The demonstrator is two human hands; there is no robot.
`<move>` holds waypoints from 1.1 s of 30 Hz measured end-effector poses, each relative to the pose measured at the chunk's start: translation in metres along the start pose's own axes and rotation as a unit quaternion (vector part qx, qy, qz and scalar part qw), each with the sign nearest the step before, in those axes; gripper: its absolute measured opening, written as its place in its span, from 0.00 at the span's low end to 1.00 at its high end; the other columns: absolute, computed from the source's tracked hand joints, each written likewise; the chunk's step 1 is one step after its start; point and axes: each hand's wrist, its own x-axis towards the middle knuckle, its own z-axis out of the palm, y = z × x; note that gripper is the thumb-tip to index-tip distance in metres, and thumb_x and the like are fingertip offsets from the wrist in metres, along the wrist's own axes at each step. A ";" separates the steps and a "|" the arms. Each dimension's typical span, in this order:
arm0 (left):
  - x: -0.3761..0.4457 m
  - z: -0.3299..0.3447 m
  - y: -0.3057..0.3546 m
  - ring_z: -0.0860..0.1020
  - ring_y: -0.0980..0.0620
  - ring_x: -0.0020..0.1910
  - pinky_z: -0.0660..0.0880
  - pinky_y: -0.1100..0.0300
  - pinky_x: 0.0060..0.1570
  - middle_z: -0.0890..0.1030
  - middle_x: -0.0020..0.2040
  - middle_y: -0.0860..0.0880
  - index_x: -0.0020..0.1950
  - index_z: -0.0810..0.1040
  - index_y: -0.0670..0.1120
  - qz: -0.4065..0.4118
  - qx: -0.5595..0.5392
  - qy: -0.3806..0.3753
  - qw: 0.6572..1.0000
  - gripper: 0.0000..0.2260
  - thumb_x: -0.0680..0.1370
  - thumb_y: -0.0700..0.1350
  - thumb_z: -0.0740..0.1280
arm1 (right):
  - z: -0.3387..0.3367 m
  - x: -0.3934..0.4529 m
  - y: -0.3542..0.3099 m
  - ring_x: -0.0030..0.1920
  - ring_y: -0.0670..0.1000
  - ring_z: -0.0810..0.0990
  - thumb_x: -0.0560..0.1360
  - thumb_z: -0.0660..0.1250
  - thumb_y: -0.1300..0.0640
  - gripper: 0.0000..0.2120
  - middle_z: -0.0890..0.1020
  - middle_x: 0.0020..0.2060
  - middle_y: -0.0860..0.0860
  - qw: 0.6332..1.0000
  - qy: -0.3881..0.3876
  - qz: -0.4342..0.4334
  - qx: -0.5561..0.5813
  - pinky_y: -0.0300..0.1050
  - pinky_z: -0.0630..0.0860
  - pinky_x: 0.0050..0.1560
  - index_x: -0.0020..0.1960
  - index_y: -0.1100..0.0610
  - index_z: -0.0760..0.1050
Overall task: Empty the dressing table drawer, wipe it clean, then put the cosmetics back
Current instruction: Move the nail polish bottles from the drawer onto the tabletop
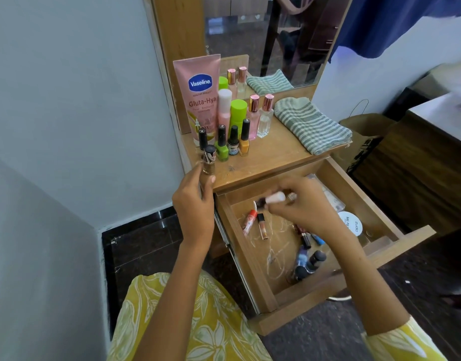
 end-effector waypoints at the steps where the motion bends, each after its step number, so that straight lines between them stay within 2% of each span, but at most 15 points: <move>1: -0.007 0.000 0.000 0.73 0.56 0.60 0.69 0.63 0.61 0.79 0.61 0.43 0.64 0.75 0.38 -0.006 0.001 0.004 1.000 0.16 0.77 0.42 0.68 | 0.000 0.008 -0.009 0.41 0.41 0.78 0.65 0.75 0.59 0.07 0.81 0.40 0.45 1.000 0.025 -0.006 0.016 0.33 0.72 0.41 0.42 0.54 0.80; 4: -0.025 0.002 0.002 0.65 0.51 0.69 0.63 0.56 0.68 0.73 0.67 0.43 0.65 0.74 0.40 -0.004 0.018 -0.023 1.000 0.15 0.79 0.42 0.64 | 0.007 0.035 -0.029 0.42 0.45 0.77 0.66 0.74 0.59 0.07 0.81 0.41 0.48 0.996 0.079 -0.009 0.031 0.36 0.72 0.40 0.44 0.57 0.81; 7: -0.035 0.005 0.006 0.63 0.50 0.71 0.57 0.49 0.72 0.71 0.68 0.43 0.65 0.73 0.41 0.025 0.074 -0.059 0.995 0.14 0.80 0.43 0.63 | 0.019 0.061 -0.039 0.40 0.46 0.78 0.65 0.74 0.60 0.06 0.82 0.39 0.50 0.995 0.097 -0.005 0.016 0.36 0.72 0.37 0.42 0.57 0.81; 11: -0.037 0.006 0.010 0.67 0.45 0.70 0.57 0.48 0.71 0.71 0.68 0.41 0.66 0.73 0.39 0.054 0.138 -0.091 0.985 0.16 0.79 0.41 0.64 | 0.038 0.081 -0.044 0.39 0.50 0.80 0.66 0.72 0.61 0.08 0.82 0.39 0.52 0.994 0.108 -0.007 -0.011 0.45 0.76 0.40 0.44 0.58 0.80; 16: -0.040 0.004 0.009 0.66 0.43 0.71 0.60 0.45 0.71 0.68 0.70 0.39 0.69 0.70 0.38 0.082 0.206 -0.120 0.968 0.19 0.79 0.40 0.64 | 0.052 0.084 -0.043 0.40 0.47 0.80 0.67 0.73 0.61 0.10 0.80 0.38 0.46 0.988 0.150 0.011 0.028 0.51 0.80 0.43 0.48 0.57 0.77; 19: -0.042 0.005 0.010 0.62 0.44 0.73 0.57 0.46 0.72 0.65 0.72 0.40 0.71 0.67 0.38 0.073 0.221 -0.139 0.963 0.20 0.80 0.42 0.62 | 0.055 0.080 -0.040 0.40 0.47 0.82 0.67 0.75 0.61 0.11 0.81 0.39 0.46 0.984 0.162 0.032 0.073 0.51 0.80 0.45 0.47 0.57 0.78; 23: -0.045 0.011 0.013 0.55 0.46 0.75 0.49 0.50 0.74 0.59 0.75 0.42 0.74 0.62 0.39 0.082 0.232 -0.171 0.954 0.22 0.81 0.44 0.57 | 0.048 0.071 -0.034 0.41 0.47 0.82 0.67 0.76 0.63 0.14 0.82 0.43 0.48 0.988 0.131 0.037 0.076 0.45 0.81 0.47 0.50 0.57 0.78; 26: -0.045 0.012 0.016 0.52 0.46 0.76 0.48 0.51 0.74 0.55 0.76 0.42 0.75 0.58 0.40 0.083 0.256 -0.185 0.945 0.25 0.82 0.50 0.43 | 0.027 0.052 -0.022 0.42 0.43 0.81 0.69 0.73 0.62 0.10 0.82 0.43 0.46 0.998 0.051 -0.010 -0.021 0.43 0.80 0.48 0.49 0.54 0.78; 29: -0.044 0.012 0.022 0.55 0.43 0.75 0.53 0.47 0.74 0.56 0.76 0.41 0.75 0.58 0.38 0.091 0.267 -0.186 0.941 0.37 0.78 0.57 0.28 | 0.000 0.026 -0.008 0.42 0.42 0.80 0.72 0.71 0.58 0.04 0.82 0.41 0.44 0.982 -0.125 -0.036 -0.138 0.43 0.79 0.50 0.46 0.52 0.79; 31: -0.045 0.014 0.023 0.54 0.43 0.76 0.54 0.47 0.74 0.55 0.76 0.40 0.75 0.56 0.38 0.089 0.288 -0.199 0.932 0.38 0.77 0.56 0.25 | -0.013 0.008 0.000 0.41 0.42 0.79 0.72 0.71 0.56 0.02 0.81 0.39 0.43 0.951 -0.234 -0.003 -0.201 0.42 0.78 0.49 0.44 0.52 0.81; 33: -0.046 0.016 0.022 0.52 0.43 0.76 0.51 0.48 0.74 0.54 0.76 0.40 0.76 0.54 0.38 0.078 0.289 -0.210 0.931 0.35 0.77 0.55 0.28 | -0.015 -0.010 0.006 0.43 0.44 0.80 0.72 0.69 0.54 0.03 0.82 0.39 0.43 0.912 -0.312 0.041 -0.264 0.42 0.78 0.49 0.44 0.50 0.82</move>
